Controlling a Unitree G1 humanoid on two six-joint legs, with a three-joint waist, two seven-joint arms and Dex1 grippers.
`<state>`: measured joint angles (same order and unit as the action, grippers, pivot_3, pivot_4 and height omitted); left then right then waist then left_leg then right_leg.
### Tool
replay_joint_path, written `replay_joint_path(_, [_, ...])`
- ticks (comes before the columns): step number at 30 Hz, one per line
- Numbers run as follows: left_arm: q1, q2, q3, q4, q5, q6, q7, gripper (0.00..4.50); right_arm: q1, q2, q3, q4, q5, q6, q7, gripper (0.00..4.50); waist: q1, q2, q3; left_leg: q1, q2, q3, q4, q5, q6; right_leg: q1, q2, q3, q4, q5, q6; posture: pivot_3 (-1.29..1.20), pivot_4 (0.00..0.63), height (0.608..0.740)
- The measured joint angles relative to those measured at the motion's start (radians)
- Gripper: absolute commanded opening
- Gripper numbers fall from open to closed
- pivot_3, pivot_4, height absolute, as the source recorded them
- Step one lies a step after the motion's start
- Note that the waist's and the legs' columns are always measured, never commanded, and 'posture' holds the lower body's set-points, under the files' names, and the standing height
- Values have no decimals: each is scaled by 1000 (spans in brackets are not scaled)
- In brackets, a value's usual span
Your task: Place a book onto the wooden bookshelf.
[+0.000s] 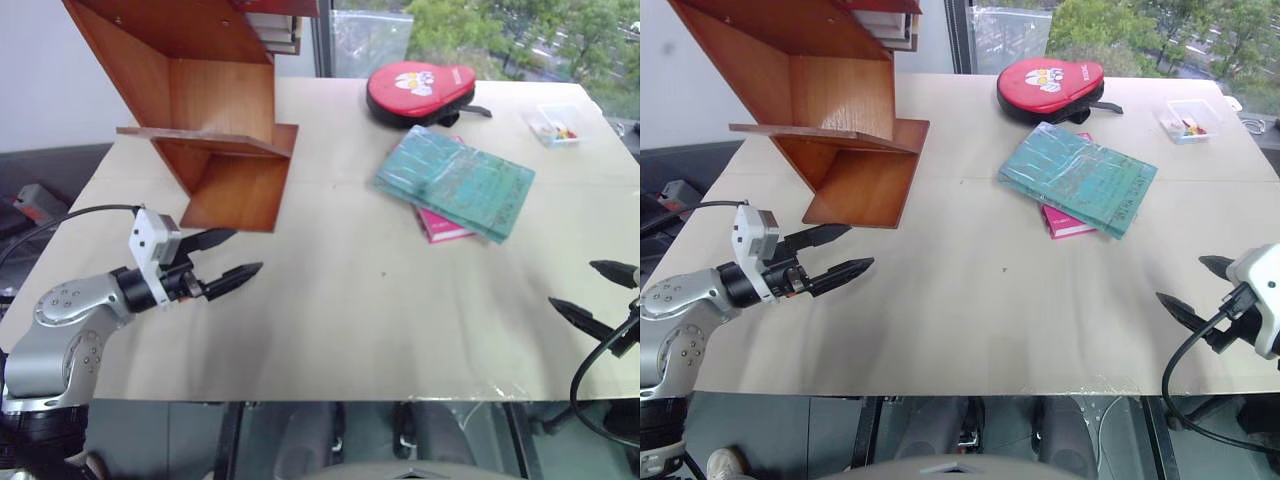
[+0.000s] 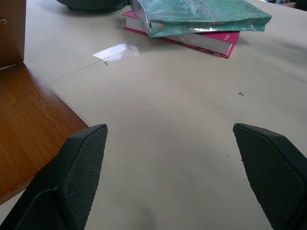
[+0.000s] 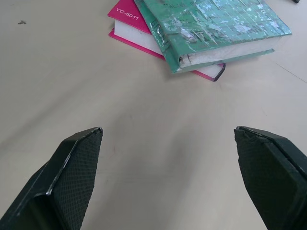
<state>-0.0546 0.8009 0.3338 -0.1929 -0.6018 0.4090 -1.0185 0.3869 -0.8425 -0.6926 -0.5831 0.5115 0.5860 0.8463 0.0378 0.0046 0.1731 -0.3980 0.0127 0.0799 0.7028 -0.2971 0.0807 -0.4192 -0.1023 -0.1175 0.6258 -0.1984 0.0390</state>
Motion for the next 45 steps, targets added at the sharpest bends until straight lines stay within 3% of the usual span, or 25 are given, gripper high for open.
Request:
replay_joint_path(2, [-1, 0, 0, 0, 0, 1, -2, 4405, -3, -1, 1, 0, -1, 3, -3, 4500, 0, 0, 0, 0, 0, 0, 0, 0, 0, 0, 0, 0, 0, 0, 0, 0, 150, 740])
replay_joint_path(3, [-10, 0, -4, 0, -1, 6, -3, 4500, -21, -8, 12, 0, -10, 17, -21, 3970, 0, 0, 0, 0, 0, 1, 0, 0, 0, 0, 0, -1, 0, 0, 1, 0, 150, 740])
replay_joint_path(4, [-11, 0, -4, 0, -1, 7, -3, 4500, -22, -8, 12, 0, -10, 17, -22, 3970, 0, 0, 0, 0, 0, 1, 0, 0, 0, 0, 0, -1, 0, 0, 1, 0, 150, 740])
replay_joint_path(5, [-42, -4, -21, -8, -21, 31, -1, 4500, -119, -20, 73, 24, -42, 70, -104, 3674, -1, -1, 0, 1, 0, 1, 0, 0, 0, 0, 0, -1, 0, 0, 1, 0, 150, 740])
replay_joint_path(13, [-118, -26, -104, -75, -32, 37, -25, 4500, -467, -20, 351, 240, -178, 157, -299, 45, -17, -2, 0, 0, -1, 2, 1, 0, 0, -1, 0, -1, 1, 2, -3, 0, 150, 740])
replay_joint_path(18, [-177, -61, -134, -84, -37, 39, -17, 4500, -693, 65, 516, 480, -275, 150, -378, 45, -25, -2, 0, 0, -1, 3, 0, 1, 0, -1, 1, -1, 1, 2, -3, 0, 150, 740])
replay_joint_path(22, [-178, -81, -149, -108, -42, 45, 3, 4500, -765, 127, 600, 573, -306, 94, -367, 45, -26, -2, 0, 0, -1, 3, -1, 1, 0, -1, 1, -1, 1, 2, -3, 0, 150, 740])
replay_joint_path(30, [-135, -105, -149, -150, -49, 66, 69, 4500, -740, 184, 648, 427, -265, 43, -269, 45, -25, -2, 0, 0, -1, 3, -1, 1, 0, -1, 1, -2, 1, 2, -2, 0, 150, 740])
replay_joint_path(40, [-176, -150, -174, -133, -37, 90, 147, 4500, -680, 193, 674, 325, -268, 31, -261, 45, -19, -2, 0, 0, -1, 2, 0, 1, 0, 0, 1, -2, 1, 2, -2, 0, 150, 740])
replay_joint_path(43, [-256, -205, -230, -113, -21, 209, 275, 4500, -548, 136, 581, 234, -230, 23, -217, 856, -5, -2, 0, 0, -3, 0, 0, 1, 0, 1, 0, -3, 0, 2, -2, 0, 150, 740])
replay_joint_path(45, [-311, -262, -257, -88, -41, 323, 348, 4500, -447, 104, 471, 148, -182, 40, -187, 1804, 3, -2, 0, 0, -3, 0, 0, 1, 0, 2, -1, -4, 0, 2, -2, 0, 150, 740])
